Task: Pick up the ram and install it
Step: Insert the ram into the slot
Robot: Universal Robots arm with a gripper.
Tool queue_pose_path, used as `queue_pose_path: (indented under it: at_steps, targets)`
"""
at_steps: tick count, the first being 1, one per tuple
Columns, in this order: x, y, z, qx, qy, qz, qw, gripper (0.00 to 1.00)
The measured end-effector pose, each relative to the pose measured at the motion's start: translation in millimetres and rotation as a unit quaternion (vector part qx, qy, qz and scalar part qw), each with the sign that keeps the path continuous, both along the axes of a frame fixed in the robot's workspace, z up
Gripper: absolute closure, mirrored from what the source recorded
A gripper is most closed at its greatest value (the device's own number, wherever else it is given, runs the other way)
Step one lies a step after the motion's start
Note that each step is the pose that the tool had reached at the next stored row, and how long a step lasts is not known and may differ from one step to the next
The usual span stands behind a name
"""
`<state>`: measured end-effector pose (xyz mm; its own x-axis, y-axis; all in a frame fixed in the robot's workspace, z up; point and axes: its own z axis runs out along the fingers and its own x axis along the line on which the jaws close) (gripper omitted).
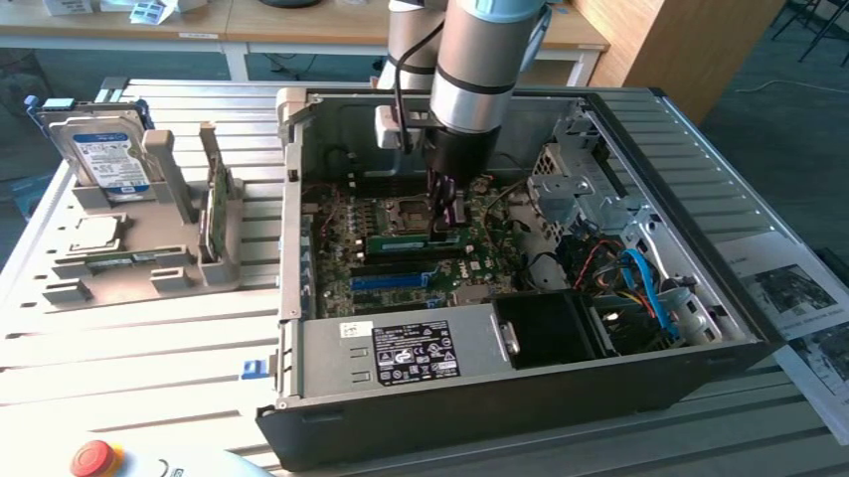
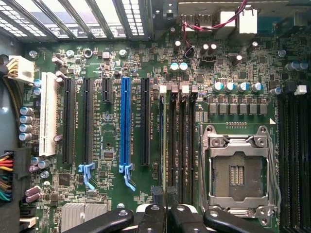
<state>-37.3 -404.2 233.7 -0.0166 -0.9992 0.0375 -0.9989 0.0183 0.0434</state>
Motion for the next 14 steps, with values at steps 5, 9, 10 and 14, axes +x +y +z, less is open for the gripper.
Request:
queue_pose_path:
  at_steps: [5, 9, 10, 14]
  targets:
    - [-0.1, -0.1, -1.6, -0.0002, 0.0001, 0.000, 1.0000, 0.88]
    - [0.0, 0.0, -1.7, -0.0001, 0.0000, 0.000, 1.0000, 0.88]
    - [0.0, 0.0, -1.7, -0.0001, 0.0000, -0.001, 1.0000, 0.88]
    - [-0.1, 0.0, -1.9, 0.0000, 0.0000, -0.002, 1.0000, 0.88]
